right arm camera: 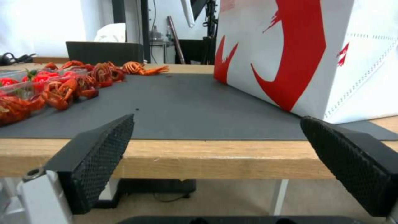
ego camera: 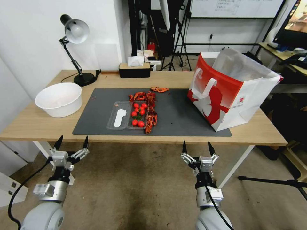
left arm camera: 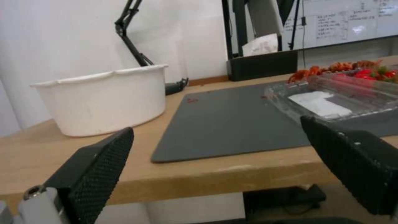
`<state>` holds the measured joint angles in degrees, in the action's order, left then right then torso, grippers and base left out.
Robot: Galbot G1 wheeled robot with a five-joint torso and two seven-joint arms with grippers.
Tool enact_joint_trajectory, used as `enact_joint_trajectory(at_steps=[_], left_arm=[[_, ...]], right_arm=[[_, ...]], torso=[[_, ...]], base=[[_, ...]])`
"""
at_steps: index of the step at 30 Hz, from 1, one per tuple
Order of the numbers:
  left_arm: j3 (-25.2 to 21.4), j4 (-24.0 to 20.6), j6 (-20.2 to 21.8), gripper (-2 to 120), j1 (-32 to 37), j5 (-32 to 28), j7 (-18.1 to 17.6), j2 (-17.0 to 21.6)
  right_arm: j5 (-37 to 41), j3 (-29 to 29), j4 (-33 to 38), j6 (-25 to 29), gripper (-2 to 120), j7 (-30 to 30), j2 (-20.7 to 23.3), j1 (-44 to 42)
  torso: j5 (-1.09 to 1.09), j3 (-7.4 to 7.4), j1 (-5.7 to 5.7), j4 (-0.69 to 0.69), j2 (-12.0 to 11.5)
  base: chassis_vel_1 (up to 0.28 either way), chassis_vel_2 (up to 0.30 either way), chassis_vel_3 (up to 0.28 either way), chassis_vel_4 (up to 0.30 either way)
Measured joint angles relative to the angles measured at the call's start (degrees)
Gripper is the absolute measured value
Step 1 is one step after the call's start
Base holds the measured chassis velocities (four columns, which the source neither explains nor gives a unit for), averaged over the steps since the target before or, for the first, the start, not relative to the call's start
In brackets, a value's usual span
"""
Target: Pick up the trash from the table and place it into the takeout bag.
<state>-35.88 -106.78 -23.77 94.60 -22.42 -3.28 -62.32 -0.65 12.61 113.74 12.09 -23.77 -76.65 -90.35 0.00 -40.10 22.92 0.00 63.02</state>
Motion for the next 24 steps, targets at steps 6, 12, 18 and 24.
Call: enact_joint_trajectory(at_steps=[6,12,18,24], left_arm=[[0.2,0.2,-0.1,100,-0.1,0.0,0.4,0.0],[0.4,0.8,-0.7,100,-0.5,0.0,1.1,0.3],[0.2,0.7,-0.7,100,-0.8,-0.2,1.1,0.6],[0.1,0.7,-0.5,100,-0.9,-0.2,1.2,0.8]], right_arm=[[0.0,0.0,0.0,0.0,100,0.0,0.0,0.0],[-0.1,0.0,-0.1,0.0,100,0.0,-0.1,-0.1],[-0.1,0.0,-0.1,0.0,100,0.0,-0.1,-0.1],[-0.1,-0.1,-0.2,0.0,100,0.1,-0.3,-0.1]], torso=[[0.0,0.0,0.0,0.0,0.0],[0.0,0.0,0.0,0.0,0.0],[0.0,0.0,0.0,0.0,0.0],[0.0,0.0,0.0,0.0,0.0]], base=[[0.0,0.0,0.0,0.0],[0.0,0.0,0.0,0.0],[0.0,0.0,0.0,0.0],[0.0,0.0,0.0,0.0]])
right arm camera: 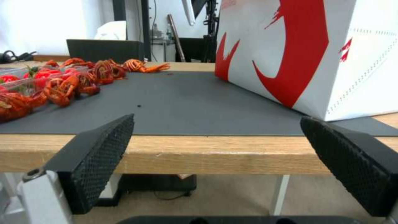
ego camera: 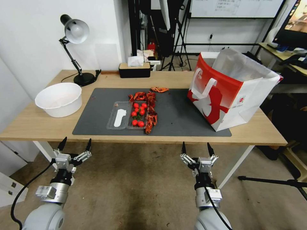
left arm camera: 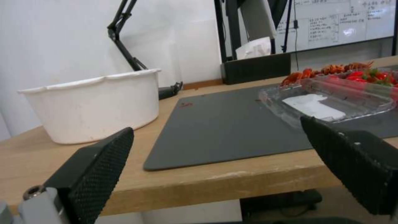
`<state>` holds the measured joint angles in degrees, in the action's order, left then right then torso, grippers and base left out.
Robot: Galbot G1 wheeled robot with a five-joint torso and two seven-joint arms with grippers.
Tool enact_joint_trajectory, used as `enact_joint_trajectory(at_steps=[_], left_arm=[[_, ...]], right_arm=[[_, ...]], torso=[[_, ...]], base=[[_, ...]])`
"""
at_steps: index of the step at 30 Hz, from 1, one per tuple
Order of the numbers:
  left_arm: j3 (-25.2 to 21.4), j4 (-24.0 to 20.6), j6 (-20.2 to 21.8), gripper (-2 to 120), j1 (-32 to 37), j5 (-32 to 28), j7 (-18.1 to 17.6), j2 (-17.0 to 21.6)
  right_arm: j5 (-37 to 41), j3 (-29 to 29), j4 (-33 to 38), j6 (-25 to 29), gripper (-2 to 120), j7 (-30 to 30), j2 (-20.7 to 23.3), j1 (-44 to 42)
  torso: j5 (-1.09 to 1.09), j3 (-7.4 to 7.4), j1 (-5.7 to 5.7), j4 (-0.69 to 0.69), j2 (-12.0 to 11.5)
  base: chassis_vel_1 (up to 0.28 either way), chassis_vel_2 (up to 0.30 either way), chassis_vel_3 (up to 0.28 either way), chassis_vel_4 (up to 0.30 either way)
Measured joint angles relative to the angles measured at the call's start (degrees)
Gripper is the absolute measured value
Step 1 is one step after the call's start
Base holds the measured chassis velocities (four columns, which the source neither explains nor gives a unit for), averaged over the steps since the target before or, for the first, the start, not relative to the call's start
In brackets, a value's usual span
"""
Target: Pick up the trash from the table and place it into the takeout bag.
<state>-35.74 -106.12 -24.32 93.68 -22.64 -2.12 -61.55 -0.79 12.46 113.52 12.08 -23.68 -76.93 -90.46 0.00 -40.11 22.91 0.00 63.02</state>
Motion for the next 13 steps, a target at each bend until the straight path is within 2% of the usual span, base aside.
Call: enact_joint_trajectory(at_steps=[13], left_arm=[[0.0,0.0,0.1,100,0.0,-0.1,0.0,0.0]], right_arm=[[0.0,0.0,0.0,0.0,100,0.0,0.0,0.0]], torso=[[0.0,0.0,0.0,0.0,0.0]], base=[[0.0,0.0,0.0,0.0]])
